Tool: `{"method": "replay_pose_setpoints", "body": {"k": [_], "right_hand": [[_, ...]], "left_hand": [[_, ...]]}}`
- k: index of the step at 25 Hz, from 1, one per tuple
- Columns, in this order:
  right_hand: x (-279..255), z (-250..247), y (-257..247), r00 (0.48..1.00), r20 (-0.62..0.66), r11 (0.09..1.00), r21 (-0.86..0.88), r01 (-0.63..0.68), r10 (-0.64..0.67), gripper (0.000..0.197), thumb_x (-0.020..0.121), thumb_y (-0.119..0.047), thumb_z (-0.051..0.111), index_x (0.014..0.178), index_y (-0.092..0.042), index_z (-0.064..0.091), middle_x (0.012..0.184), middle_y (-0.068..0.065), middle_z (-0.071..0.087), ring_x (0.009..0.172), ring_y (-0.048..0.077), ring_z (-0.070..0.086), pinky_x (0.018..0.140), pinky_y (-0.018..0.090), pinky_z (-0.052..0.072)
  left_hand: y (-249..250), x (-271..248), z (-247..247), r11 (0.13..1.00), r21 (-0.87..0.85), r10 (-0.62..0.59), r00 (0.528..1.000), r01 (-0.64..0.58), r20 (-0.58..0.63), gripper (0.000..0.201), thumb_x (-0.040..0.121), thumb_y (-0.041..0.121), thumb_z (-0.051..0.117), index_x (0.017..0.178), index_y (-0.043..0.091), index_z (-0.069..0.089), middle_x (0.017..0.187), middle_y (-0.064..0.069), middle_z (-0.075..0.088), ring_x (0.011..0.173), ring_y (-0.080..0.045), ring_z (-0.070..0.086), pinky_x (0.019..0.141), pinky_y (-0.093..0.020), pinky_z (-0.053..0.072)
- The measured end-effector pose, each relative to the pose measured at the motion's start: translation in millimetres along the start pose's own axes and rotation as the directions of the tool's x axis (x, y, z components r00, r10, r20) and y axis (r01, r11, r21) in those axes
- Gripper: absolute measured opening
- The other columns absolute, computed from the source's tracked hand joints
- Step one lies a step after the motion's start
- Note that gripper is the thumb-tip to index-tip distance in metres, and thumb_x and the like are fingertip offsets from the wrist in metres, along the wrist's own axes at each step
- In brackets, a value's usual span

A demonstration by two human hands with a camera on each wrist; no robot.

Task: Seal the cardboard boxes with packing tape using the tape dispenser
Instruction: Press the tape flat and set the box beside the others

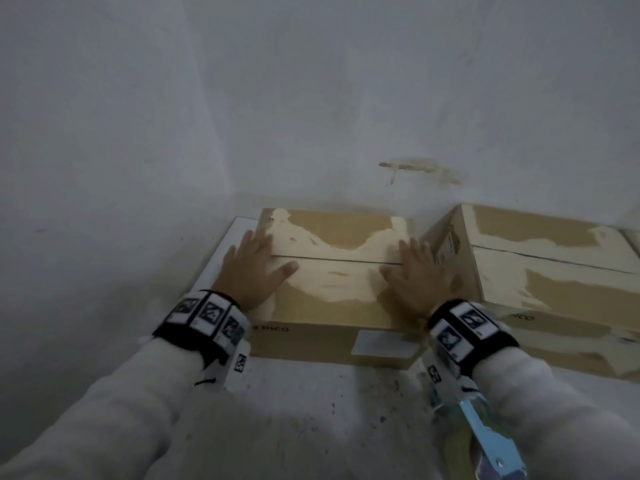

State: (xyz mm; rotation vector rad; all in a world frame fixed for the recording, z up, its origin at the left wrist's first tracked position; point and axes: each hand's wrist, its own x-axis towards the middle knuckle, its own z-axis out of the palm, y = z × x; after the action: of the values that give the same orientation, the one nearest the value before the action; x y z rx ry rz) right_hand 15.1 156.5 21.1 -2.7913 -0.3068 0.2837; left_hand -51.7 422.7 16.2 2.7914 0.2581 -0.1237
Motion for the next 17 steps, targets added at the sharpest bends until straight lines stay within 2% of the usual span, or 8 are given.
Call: {"method": "replay_pose_setpoints", "body": {"k": [1, 3, 6, 8, 11, 14, 17], "right_hand": [[-2, 1, -22, 0.996, 0.042, 0.994, -0.075, 0.083, -0.08, 0.064, 0.096, -0.045, 0.03, 0.149, -0.018, 0.006, 0.16, 0.0, -0.004, 0.147, 0.021, -0.005, 0.116, 0.052, 0.006], [-5, 17, -61, 0.96, 0.138, 0.948, -0.178, 0.265, -0.243, 0.062, 0.097, -0.04, 0.023, 0.15, -0.017, 0.001, 0.16, 0.0, -0.009, 0.147, 0.02, -0.01, 0.116, 0.051, 0.0], [-1, 43, -75, 0.915, 0.228, 0.883, -0.264, 0.387, -0.332, 0.062, 0.097, -0.041, 0.017, 0.15, -0.018, -0.005, 0.16, 0.0, -0.012, 0.146, 0.019, -0.012, 0.116, 0.05, -0.003], [2, 46, -65, 0.916, 0.227, 0.87, -0.302, 0.39, -0.332, 0.067, 0.093, -0.054, 0.012, 0.15, -0.02, -0.004, 0.16, -0.003, -0.011, 0.147, 0.018, -0.011, 0.116, 0.051, -0.003], [0, 40, -42, 0.938, 0.185, 0.895, -0.291, 0.339, -0.294, 0.089, 0.077, -0.075, 0.0, 0.15, -0.023, -0.002, 0.159, -0.007, -0.009, 0.147, 0.017, -0.009, 0.116, 0.05, -0.004], [-3, 26, -7, 0.977, 0.108, 0.937, -0.282, 0.207, -0.183, 0.085, 0.083, -0.073, 0.008, 0.15, -0.021, -0.003, 0.159, -0.002, -0.011, 0.147, 0.018, -0.009, 0.117, 0.047, -0.003], [-7, 14, 20, 0.992, 0.077, 0.97, -0.218, 0.11, -0.095, 0.084, 0.085, -0.069, 0.015, 0.15, -0.02, -0.005, 0.159, 0.0, -0.012, 0.147, 0.017, -0.009, 0.119, 0.047, 0.0]], "left_hand": [[15, 0, 1, 0.997, 0.047, 0.066, 0.998, -0.067, 0.025, 0.097, 0.078, 0.077, 0.016, 0.151, 0.013, 0.009, 0.16, -0.002, -0.003, 0.148, -0.019, -0.005, 0.119, -0.043, 0.0], [37, -1, 12, 0.978, 0.105, 0.168, 0.979, -0.181, 0.118, 0.094, 0.082, 0.076, 0.015, 0.151, 0.014, 0.003, 0.16, -0.001, -0.008, 0.147, -0.016, -0.01, 0.12, -0.042, -0.003], [41, -2, 25, 0.964, 0.139, 0.203, 0.964, -0.228, 0.174, 0.093, 0.082, 0.076, 0.01, 0.151, 0.016, -0.002, 0.16, -0.001, -0.01, 0.147, -0.014, -0.011, 0.12, -0.04, -0.004], [37, -2, 27, 0.959, 0.165, 0.203, 0.963, -0.232, 0.176, 0.093, 0.081, 0.076, 0.012, 0.151, 0.016, -0.002, 0.16, 0.001, -0.01, 0.147, -0.013, -0.01, 0.12, -0.041, -0.003], [28, -3, 26, 0.966, 0.203, 0.133, 0.982, -0.159, 0.134, 0.095, 0.079, 0.078, 0.013, 0.151, 0.018, 0.001, 0.16, 0.002, -0.008, 0.147, -0.016, -0.008, 0.12, -0.044, 0.0], [10, -7, 20, 0.988, 0.155, 0.006, 0.997, -0.018, 0.076, 0.096, 0.079, 0.078, 0.017, 0.151, 0.019, 0.001, 0.16, 0.0, -0.009, 0.148, -0.018, -0.007, 0.12, -0.045, 0.0], [2, -10, 20, 0.997, 0.079, -0.006, 0.999, 0.002, 0.046, 0.093, 0.081, 0.075, 0.024, 0.152, 0.018, 0.003, 0.16, -0.003, -0.009, 0.147, -0.019, -0.008, 0.119, -0.044, 0.002]]}}
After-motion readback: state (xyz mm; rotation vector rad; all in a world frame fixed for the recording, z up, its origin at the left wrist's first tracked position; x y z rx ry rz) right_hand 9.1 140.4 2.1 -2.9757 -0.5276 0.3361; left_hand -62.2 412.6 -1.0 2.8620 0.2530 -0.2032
